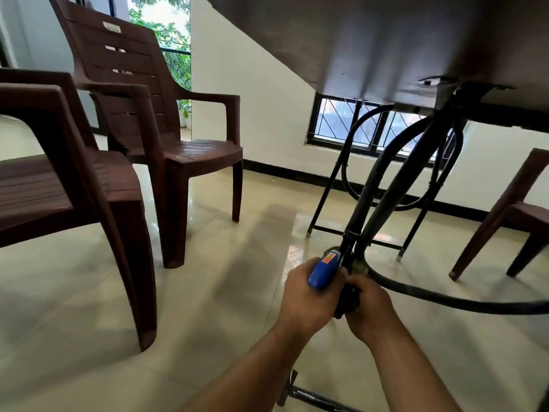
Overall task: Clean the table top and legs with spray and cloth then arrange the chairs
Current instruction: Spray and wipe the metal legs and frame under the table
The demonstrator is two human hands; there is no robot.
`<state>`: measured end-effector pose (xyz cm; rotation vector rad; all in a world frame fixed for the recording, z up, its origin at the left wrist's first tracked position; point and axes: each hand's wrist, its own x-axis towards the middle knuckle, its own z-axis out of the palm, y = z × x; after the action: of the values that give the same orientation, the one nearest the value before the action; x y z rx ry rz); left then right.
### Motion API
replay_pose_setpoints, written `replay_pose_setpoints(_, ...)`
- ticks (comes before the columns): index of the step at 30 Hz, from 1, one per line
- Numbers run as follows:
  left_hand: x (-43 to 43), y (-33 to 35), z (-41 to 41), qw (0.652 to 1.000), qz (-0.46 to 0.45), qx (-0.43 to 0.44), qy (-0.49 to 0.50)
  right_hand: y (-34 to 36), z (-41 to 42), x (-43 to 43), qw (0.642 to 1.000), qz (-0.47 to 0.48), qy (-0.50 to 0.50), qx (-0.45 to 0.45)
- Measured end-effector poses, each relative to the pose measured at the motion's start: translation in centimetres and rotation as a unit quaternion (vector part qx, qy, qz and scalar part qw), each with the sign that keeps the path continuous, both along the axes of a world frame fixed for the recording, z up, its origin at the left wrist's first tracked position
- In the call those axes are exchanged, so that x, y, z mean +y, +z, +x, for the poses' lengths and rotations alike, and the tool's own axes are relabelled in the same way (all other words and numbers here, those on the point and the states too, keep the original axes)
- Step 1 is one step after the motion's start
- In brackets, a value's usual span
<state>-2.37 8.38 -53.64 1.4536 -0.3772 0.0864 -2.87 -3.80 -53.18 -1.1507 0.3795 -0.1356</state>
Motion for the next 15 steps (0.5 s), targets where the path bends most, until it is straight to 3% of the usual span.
replay_pose_setpoints(3, 0.4, 0.0, 0.0, 1.0, -0.014, 0.0, -0.012, -0.8, 0.3, 0.6, 1.0, 0.021, -0.019, 0.003)
replay_pose_setpoints(9, 0.1, -0.1, -0.4, 0.999, -0.039, -0.032, -0.013, -0.5, -0.4, 0.4, 0.997, -0.046, -0.029, 0.054)
replay_pose_setpoints(13, 0.2, -0.1, -0.4, 0.999, -0.043, -0.027, -0.017, 2.9, -1.1, 0.7, 0.973, -0.15, -0.166, 0.055)
replay_pose_setpoints(15, 0.5, 0.1, -0.4, 0.998, -0.048, -0.031, 0.009, 4.7, -1.4, 1.9, 0.931, -0.221, -0.284, -0.059)
